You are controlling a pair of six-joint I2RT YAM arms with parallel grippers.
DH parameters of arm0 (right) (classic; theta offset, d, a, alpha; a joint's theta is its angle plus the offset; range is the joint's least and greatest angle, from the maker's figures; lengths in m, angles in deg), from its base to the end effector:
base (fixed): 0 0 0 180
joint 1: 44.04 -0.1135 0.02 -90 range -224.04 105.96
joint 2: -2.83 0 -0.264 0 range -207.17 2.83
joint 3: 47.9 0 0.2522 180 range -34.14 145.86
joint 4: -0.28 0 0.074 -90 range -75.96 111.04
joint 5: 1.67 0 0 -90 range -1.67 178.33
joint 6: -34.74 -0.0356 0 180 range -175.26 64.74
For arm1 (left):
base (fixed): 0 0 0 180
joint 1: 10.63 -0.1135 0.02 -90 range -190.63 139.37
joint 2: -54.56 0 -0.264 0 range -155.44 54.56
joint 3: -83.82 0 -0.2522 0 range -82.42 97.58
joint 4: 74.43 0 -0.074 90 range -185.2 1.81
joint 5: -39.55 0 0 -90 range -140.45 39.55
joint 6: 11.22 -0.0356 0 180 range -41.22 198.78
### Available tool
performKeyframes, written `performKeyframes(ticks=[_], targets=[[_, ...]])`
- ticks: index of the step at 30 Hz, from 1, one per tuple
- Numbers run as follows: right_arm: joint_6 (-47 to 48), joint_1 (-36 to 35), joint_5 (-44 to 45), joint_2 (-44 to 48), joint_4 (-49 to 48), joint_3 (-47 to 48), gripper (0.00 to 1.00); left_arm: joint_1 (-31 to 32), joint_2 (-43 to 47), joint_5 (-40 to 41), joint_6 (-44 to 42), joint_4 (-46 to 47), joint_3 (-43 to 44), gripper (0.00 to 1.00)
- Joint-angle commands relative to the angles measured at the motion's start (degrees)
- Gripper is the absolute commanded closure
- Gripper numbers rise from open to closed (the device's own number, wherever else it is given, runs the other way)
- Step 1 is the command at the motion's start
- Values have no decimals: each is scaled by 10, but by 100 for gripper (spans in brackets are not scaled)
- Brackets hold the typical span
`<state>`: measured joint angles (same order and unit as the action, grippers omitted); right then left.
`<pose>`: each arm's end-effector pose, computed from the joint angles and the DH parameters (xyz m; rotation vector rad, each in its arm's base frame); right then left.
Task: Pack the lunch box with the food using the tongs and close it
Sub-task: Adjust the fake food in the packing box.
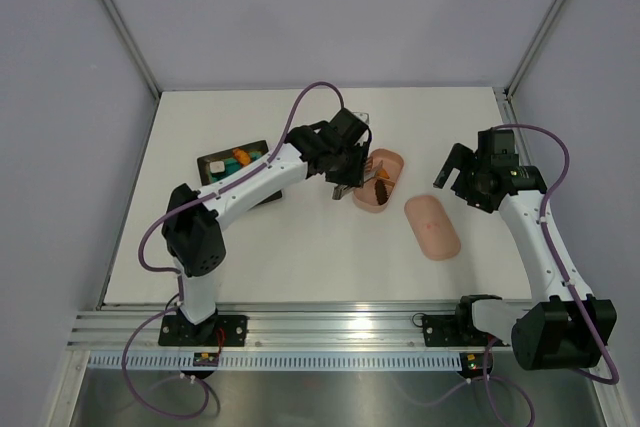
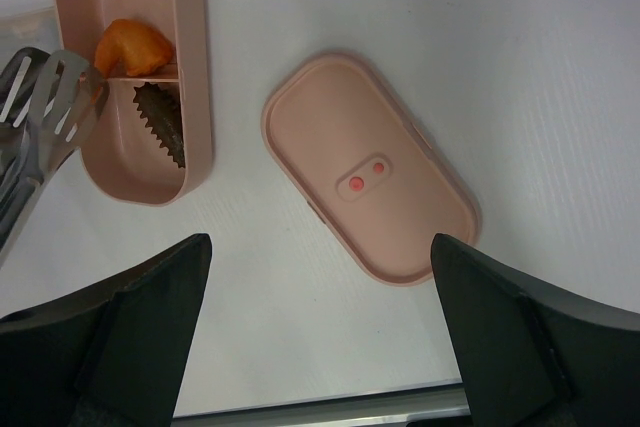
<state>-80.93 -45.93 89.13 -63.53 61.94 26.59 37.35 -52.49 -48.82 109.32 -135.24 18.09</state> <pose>0.2288 0.0071 0.3029 0.5237 2.4591 0.1803 0.2770 -0.3059 0.3094 0.3800 2.5575 -0.5097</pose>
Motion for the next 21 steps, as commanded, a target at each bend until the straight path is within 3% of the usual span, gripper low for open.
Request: performKeyframes(ticks=[1,11,16,21], targets=[[11,0,-5,9,-2,0,1,2,-8,-4,0,9,31,58],[11,0,-19,6,-3,2,1,3,-11,2,-4,5,25,64],[10,0,-22,5,-4,1,0,3,-15,5,-5,-3,26,57],[8,0,-26,4,-7,1,1,4,-16,6,-6,-2,23,56]])
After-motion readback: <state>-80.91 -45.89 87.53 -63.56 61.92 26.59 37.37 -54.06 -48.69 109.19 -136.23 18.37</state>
